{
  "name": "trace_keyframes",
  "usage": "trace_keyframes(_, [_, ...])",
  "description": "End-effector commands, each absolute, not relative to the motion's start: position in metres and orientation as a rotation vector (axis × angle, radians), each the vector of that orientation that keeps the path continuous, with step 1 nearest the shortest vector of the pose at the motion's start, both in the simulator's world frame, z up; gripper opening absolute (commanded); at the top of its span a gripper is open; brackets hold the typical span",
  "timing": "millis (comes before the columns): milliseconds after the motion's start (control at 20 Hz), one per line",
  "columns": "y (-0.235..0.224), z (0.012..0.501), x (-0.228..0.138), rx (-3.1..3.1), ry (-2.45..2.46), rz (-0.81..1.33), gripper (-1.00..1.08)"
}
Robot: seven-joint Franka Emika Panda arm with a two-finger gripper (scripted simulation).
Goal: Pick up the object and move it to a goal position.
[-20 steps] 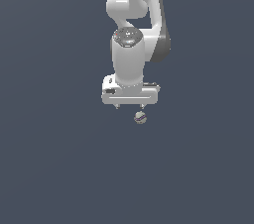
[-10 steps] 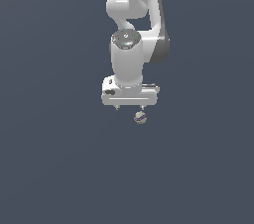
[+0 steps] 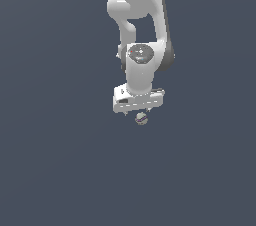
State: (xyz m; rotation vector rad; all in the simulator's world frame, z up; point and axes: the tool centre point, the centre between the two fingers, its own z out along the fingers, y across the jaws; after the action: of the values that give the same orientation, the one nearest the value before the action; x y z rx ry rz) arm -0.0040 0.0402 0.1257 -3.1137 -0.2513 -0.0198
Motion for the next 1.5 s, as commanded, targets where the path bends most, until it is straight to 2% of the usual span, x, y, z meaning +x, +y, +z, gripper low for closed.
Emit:
trace_keyframes(0, [0.051, 0.110, -0.010, -3.111, -0.362, -0.012, 1.00])
trace_keyframes(400, [0.067, 0.087, -0.021, -3.096, -0.534, 0.000, 1.00])
trace_keyframes(700, [0.067, 0.082, -0.021, -3.097, -0.525, 0.001, 1.00])
trace_keyframes(1400, [0.068, 0.037, -0.022, -3.096, -0.536, 0.000, 1.00])
trace_keyframes(1450, [0.068, 0.037, -0.022, -3.096, -0.536, 0.000, -1.00])
